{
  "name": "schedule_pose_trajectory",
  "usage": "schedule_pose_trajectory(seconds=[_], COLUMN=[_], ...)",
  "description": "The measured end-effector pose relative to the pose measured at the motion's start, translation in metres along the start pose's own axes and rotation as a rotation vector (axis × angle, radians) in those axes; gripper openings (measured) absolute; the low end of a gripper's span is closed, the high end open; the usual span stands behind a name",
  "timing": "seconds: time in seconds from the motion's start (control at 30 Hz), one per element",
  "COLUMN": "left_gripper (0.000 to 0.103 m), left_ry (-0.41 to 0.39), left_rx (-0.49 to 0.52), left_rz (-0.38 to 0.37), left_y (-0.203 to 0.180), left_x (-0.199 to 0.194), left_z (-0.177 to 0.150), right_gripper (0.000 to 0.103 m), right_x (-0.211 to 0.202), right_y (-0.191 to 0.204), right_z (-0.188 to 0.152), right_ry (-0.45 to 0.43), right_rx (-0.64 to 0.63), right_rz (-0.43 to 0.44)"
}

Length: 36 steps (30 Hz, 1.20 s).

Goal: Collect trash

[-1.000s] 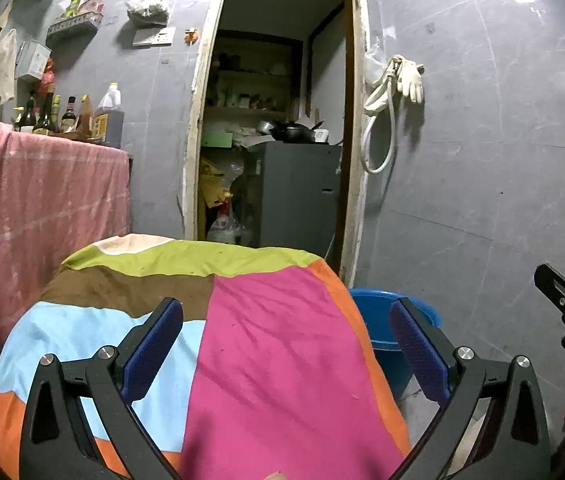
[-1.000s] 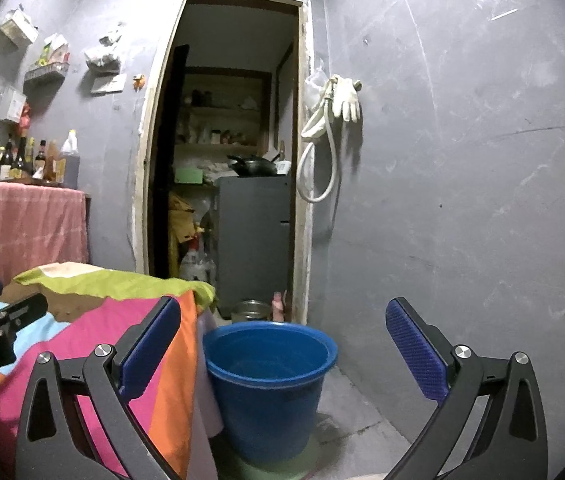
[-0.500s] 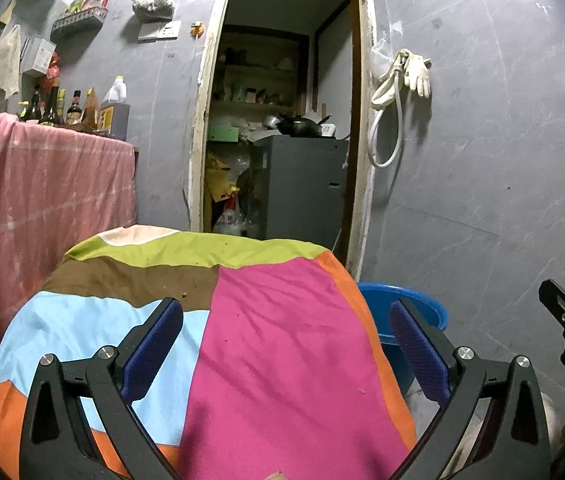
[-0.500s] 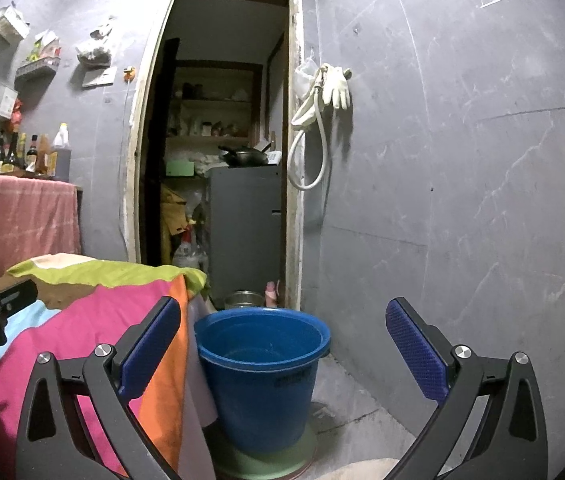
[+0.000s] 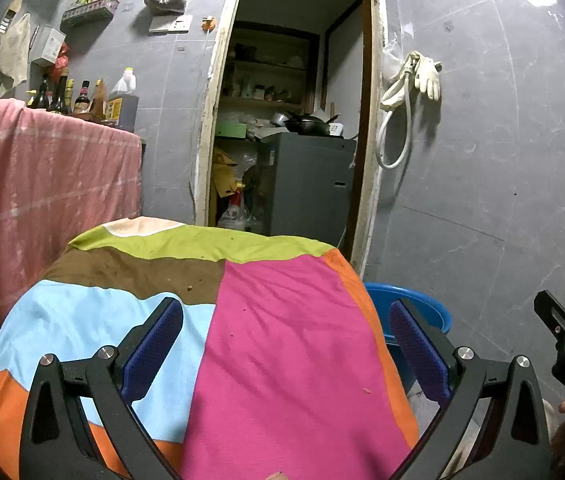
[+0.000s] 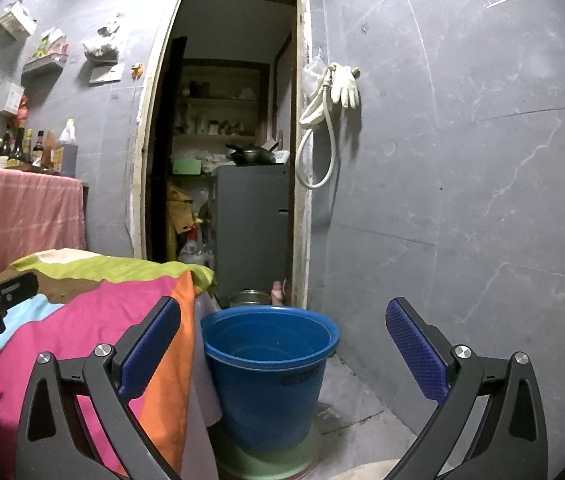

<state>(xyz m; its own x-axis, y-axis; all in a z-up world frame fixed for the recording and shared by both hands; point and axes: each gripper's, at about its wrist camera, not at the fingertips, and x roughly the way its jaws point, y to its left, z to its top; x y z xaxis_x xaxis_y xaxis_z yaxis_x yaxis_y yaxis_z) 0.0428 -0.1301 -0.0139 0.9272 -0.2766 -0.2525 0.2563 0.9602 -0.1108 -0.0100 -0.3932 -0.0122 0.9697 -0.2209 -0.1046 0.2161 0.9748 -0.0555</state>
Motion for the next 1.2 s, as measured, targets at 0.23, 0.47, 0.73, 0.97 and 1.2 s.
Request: schedule_pose_trajectory(seconds=[0.23,0.47,0.73,0.97,1.2], left_gripper=[0.101,0.101,0.101,0.101,0.101], left_ry=[0.001,-0.001,0.015,0.032,0.031], left_rx=[0.0,0.003,0.011,0.01,0.011], left_rz=[0.001,0.003,0.008,0.009,0.009], left_y=[0.0012,0.0033,0.0038,0.0042,0.004], left_x=[0.0,0.0002,0.0011,0.0052,0.0054], left_z=[0.0002,-0.001,-0.0031,-0.0053,-0.0055], right_gripper=[0.103,0.103,0.103,0.103,0.103], right_x=[0.004,0.0054,0.0063,0.0068,0.0069], right_y=[0.0017,0.0027,0.0038,0.0039,0.0041], right_z=[-0.0047,-0.0047,-0.0069,-0.0067,-0.0066], right_ry=[0.008,0.004,0.003,-0.003,-0.005], right_rx=[0.0,-0.01,-0.017,-0.025,-0.026], right_rz=[-0.004,-0.013,-0.017,-0.019,-0.02])
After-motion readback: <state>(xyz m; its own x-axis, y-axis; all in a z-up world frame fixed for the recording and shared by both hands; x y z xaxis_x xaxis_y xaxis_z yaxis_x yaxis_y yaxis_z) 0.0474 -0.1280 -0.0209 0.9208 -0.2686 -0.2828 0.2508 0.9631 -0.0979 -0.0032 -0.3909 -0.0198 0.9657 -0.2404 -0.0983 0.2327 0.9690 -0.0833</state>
